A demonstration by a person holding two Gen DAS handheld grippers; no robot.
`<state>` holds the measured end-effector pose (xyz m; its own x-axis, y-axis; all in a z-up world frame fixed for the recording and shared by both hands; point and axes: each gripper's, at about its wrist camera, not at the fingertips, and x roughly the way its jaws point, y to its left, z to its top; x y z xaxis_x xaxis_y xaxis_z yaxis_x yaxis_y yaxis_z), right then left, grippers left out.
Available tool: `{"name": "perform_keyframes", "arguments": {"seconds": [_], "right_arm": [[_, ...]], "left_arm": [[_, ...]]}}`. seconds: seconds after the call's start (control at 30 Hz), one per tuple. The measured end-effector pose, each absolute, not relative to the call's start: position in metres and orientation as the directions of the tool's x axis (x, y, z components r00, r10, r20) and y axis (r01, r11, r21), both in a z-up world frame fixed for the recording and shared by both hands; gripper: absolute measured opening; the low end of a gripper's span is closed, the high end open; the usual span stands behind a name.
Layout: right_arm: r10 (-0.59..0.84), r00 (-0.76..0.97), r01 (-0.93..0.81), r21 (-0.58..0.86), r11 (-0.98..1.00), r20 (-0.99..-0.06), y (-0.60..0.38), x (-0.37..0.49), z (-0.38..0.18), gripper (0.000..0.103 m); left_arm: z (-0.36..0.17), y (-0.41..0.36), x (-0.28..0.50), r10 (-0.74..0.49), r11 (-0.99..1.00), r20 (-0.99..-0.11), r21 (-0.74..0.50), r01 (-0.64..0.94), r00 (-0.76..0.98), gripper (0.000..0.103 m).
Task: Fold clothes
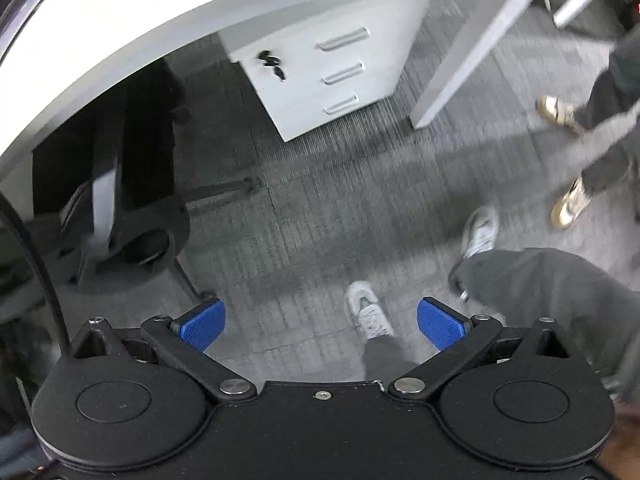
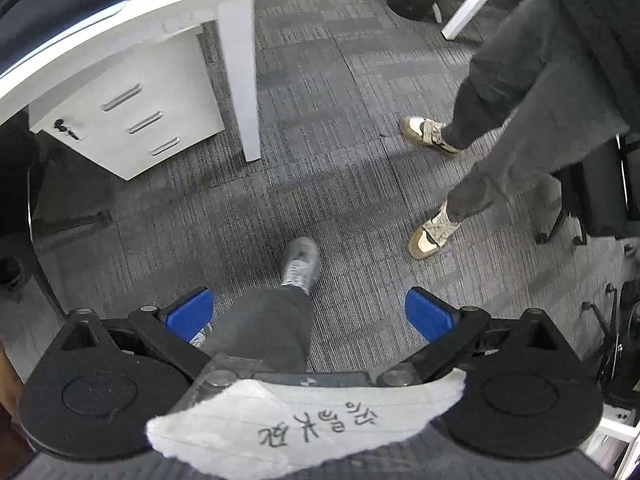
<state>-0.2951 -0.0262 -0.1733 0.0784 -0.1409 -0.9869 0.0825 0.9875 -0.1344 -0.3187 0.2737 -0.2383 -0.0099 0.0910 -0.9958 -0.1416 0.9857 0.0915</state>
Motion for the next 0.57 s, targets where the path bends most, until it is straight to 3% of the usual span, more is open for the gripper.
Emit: {"name": "perform_keyframes", "arguments": {"seconds": [0.2,0.43,0.57], "right_arm": [[-0.028,-0.001,0.232,-0.028,0.972,-1.000,-0.105,-0.307,-0.196,0.103],[0.007,0.037,0.357,0.019,0.934,-0.999,-0.207,-0.288,-0.189,0.103],[0.039,0.031,0.342,0.047,0.939,-0.999,-0.249,-0.273,-0.197,0.103]], "left_arm": [[-0.241,0.224,-0.248,0.179,0.981,-0.984,0.179,-0.076,-0.015,0.101],[-0.149,0.139,-0.121,0.261,0.965,-0.929,0.253,-0.062,0.261,0.101],[-0.092,0.098,-0.063,0.293,0.955,-0.862,0.279,-0.096,0.413,0.101]]}}
